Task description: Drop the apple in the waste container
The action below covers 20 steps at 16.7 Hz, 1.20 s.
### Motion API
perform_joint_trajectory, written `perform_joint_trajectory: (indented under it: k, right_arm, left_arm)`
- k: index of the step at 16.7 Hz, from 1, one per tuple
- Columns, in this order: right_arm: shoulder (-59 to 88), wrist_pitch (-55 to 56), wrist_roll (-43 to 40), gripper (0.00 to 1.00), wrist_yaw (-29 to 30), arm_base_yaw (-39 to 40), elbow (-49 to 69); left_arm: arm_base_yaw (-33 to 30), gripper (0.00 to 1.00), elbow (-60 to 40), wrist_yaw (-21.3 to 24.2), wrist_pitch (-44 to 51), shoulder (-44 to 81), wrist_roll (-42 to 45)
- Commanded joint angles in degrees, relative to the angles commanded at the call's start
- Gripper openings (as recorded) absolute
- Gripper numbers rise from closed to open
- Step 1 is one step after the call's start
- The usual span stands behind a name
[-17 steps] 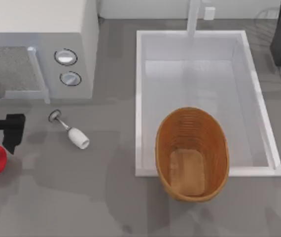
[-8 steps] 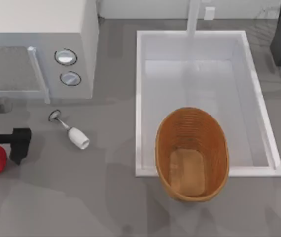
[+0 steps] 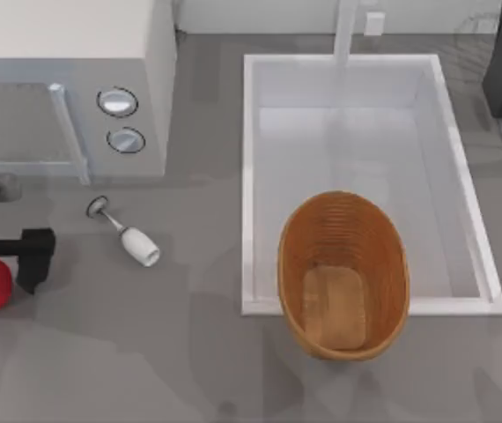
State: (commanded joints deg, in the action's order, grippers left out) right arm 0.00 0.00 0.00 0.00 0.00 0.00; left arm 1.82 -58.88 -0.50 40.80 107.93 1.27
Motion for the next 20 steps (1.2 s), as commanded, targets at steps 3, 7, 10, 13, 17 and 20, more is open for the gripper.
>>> perform_joint_trajectory:
  k: [3,7,10,13,17,20]
  right_arm:
    - [0.00,0.00,0.00,1.00,0.00,0.00,0.00]
    - [0.00,0.00,0.00,1.00,0.00,0.00,0.00]
    - [0.00,0.00,0.00,1.00,0.00,0.00,0.00]
    - [0.00,0.00,0.00,1.00,0.00,0.00,0.00]
    - [0.00,0.00,0.00,1.00,0.00,0.00,0.00]
    - [0.00,0.00,0.00,1.00,0.00,0.00,0.00]
  left_arm:
    - [0.00,0.25,0.00,0.00,0.00,0.00,0.00]
    - [0.00,0.00,0.00,0.00,0.00,0.00,0.00]
    - [0.00,0.00,0.00,0.00,0.00,0.00,0.00]
    - [0.00,0.00,0.00,0.00,0.00,0.00,0.00]
    - [-0.38,0.00,-0.77,0.44,1.45,-1.76,-0.21]
    - [-1.66,0.00,-3.55,-0.14,7.25,-4.44,-0.36]
